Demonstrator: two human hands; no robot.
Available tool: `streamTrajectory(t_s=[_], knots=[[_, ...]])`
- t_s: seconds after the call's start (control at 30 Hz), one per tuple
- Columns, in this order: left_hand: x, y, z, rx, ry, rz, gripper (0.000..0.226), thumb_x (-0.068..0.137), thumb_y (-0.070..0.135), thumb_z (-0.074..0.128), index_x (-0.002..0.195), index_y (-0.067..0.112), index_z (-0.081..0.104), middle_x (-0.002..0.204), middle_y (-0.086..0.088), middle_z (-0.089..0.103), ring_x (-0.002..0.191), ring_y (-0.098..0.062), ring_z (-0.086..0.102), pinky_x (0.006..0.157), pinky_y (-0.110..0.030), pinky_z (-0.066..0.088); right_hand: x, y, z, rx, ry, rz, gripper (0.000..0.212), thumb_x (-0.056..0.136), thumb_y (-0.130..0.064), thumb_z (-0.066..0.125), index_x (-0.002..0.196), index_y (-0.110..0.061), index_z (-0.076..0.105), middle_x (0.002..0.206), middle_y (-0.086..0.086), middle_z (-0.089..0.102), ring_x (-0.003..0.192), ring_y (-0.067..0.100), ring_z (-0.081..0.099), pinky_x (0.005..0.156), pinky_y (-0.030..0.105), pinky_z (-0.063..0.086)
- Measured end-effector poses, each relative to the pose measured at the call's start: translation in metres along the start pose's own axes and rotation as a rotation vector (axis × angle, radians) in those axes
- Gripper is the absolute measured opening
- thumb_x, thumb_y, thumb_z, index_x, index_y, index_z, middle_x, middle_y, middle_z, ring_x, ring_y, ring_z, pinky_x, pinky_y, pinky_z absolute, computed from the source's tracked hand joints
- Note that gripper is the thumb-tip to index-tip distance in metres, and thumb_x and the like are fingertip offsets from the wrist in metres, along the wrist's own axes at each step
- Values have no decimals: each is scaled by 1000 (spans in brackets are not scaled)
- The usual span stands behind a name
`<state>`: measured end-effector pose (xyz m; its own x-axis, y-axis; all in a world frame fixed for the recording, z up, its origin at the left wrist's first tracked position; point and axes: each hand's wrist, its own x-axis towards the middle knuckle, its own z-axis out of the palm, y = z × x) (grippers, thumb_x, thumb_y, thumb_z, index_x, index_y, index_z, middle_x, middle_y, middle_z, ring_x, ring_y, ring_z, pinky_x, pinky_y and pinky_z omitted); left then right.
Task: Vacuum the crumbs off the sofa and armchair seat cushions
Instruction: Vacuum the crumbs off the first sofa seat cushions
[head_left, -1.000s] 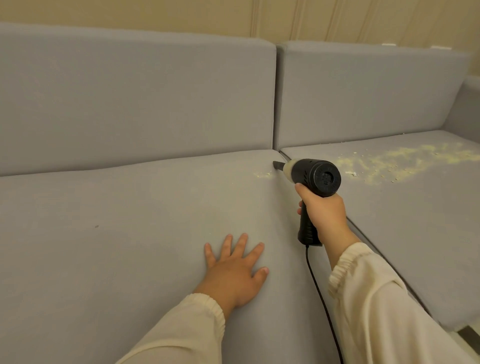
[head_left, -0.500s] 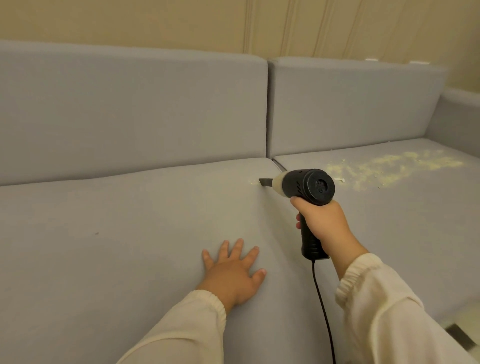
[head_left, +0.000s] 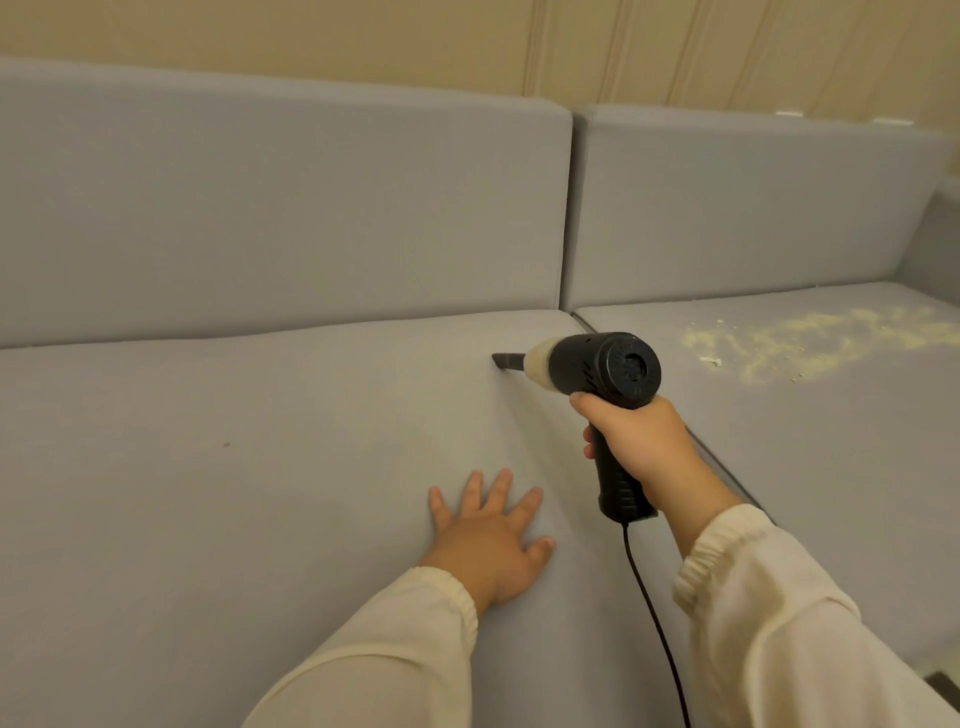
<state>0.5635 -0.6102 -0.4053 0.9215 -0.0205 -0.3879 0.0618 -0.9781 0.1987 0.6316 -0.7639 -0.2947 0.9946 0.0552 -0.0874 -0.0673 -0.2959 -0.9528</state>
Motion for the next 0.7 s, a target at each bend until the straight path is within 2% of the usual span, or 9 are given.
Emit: streamTrajectory(t_s=[0.17,0.3,0.53,0.7], knots=[[-9,-3,1,10,11,22,67,102,69,18,162,49,-6,172,9,-20,158,-27,-22,117,-70,-16,-23,-1,-8,-47,-76,24,19,88,-29,80,99,-14,74,73,10,74,64,24,73,77,47,64],[-19,-8,5,-6,38,32,66,103,66,19,163,47,-2,173,9,-16,158,-25,-19,119,-67,-16,-41,2,-19,-75,-88,34,19,89,-28,80,99,-13,75,74,12,75,64,25,74,76,47,63],[-24,-15,9,-1,55,20,64,104,65,18,163,48,-2,173,10,-17,158,-24,-20,118,-67,-17,-52,12,-51,-59,150,68,17,90,-25,79,95,-10,74,87,22,77,65,25,73,65,34,58],[-20,-13,12,3,66,26,65,104,66,17,163,47,-4,173,8,-17,158,-25,-21,118,-67,-18,-31,15,-35,-34,180,62,23,86,-29,80,97,-9,74,87,20,78,65,23,73,70,40,60]])
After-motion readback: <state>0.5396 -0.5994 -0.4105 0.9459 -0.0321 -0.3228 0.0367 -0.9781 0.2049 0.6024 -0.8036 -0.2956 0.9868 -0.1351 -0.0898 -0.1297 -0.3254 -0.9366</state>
